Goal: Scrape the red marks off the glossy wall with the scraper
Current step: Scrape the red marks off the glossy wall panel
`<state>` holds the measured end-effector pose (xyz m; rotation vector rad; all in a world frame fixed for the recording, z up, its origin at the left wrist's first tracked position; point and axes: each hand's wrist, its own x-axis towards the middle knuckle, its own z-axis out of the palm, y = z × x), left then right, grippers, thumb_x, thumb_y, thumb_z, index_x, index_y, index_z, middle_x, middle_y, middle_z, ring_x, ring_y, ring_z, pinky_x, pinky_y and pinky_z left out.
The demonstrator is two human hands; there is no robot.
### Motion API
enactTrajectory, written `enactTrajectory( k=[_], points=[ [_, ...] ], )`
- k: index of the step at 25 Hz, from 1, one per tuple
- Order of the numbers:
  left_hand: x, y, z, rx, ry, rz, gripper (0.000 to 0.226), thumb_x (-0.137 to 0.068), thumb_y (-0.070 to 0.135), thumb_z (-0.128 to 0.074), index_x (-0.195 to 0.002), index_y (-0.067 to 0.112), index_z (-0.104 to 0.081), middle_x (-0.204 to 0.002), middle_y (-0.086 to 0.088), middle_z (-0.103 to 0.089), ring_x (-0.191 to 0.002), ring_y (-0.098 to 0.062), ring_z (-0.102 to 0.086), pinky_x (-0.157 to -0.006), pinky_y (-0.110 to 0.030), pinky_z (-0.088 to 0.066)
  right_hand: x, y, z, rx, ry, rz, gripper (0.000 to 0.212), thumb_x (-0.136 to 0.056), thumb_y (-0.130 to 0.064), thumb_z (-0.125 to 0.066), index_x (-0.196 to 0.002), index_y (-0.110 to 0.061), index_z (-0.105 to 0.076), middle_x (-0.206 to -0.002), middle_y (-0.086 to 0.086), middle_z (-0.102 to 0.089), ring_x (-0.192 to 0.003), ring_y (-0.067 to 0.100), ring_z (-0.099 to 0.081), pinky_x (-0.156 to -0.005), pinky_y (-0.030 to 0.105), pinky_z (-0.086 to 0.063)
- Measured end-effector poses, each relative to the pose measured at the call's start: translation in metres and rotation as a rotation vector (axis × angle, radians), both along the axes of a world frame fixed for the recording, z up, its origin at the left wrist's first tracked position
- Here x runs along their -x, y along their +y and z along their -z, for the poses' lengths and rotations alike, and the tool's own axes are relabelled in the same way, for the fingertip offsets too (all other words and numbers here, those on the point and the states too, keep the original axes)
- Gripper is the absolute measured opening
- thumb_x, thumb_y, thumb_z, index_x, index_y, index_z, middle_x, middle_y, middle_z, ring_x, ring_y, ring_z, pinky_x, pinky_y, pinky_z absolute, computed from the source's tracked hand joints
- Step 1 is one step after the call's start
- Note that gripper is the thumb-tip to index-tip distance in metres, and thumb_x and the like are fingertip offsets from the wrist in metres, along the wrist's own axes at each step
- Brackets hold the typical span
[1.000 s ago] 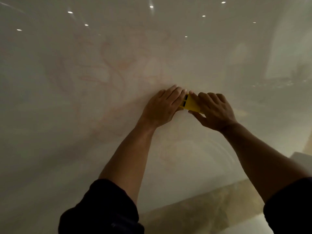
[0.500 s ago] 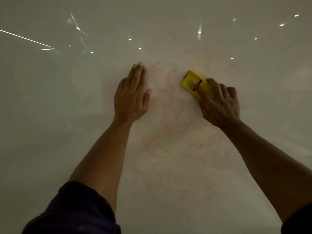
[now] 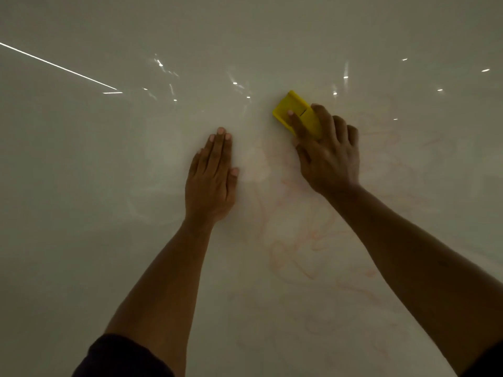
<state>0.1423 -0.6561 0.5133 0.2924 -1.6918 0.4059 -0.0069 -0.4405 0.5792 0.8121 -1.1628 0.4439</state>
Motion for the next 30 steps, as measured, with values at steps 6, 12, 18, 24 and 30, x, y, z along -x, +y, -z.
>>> enactTrajectory(
  k=[6,12,18,24,30],
  points=[
    [0.005,-0.011,0.002,0.039,0.025,0.052,0.063,-0.108,0.030,-0.031,-0.167,0.007,-0.032,-0.175,-0.008,-0.026,-0.163,-0.022,-0.023,-0.131,-0.040,-0.020,-0.006,-0.015,0.070,-0.526,0.405,-0.005,0.042,-0.103,-0.025,-0.067,-0.146,-0.023,-0.063,-0.134,0.023,-0.067,-0.099,0.037,-0.066,-0.080,0.044,-0.048],
    [0.002,-0.007,0.008,-0.036,0.104,0.086,0.063,-0.105,0.023,-0.033,-0.167,0.010,-0.034,-0.174,-0.007,-0.028,-0.163,-0.022,-0.024,-0.131,-0.045,-0.023,-0.015,-0.024,-0.014,-0.122,0.160,0.026,0.048,-0.110,-0.034,-0.053,-0.154,-0.015,-0.053,-0.143,0.013,-0.063,-0.099,0.037,-0.064,-0.080,0.043,-0.041],
    [-0.007,-0.020,0.005,0.037,0.040,0.070,0.063,-0.106,0.025,-0.031,-0.166,0.007,-0.035,-0.173,-0.010,-0.030,-0.162,-0.024,-0.026,-0.129,-0.044,-0.025,-0.011,-0.036,0.046,-0.503,0.331,-0.168,0.041,-0.107,-0.025,-0.058,-0.143,-0.005,-0.062,-0.141,0.019,-0.063,-0.103,0.040,-0.065,-0.085,0.045,-0.043],
    [-0.013,-0.024,0.005,0.056,0.016,0.048,0.068,-0.100,0.024,-0.033,-0.166,0.008,-0.035,-0.174,-0.008,-0.029,-0.162,-0.023,-0.024,-0.130,-0.041,-0.023,0.002,-0.001,0.020,-0.445,0.382,-0.107,0.039,-0.111,-0.026,-0.051,-0.139,-0.003,-0.065,-0.128,0.021,-0.069,-0.093,0.038,-0.067,-0.077,0.043,-0.043],
    [-0.015,-0.027,0.023,-0.061,0.104,0.070,0.073,-0.094,0.019,-0.036,-0.165,0.004,-0.035,-0.173,-0.011,-0.030,-0.162,-0.025,-0.026,-0.130,-0.046,-0.024,-0.013,-0.030,0.034,-0.294,0.169,-0.119,0.042,-0.108,-0.025,-0.056,-0.140,0.000,-0.061,-0.129,0.025,-0.065,-0.095,0.040,-0.060,-0.078,0.046,-0.037]
  ],
)
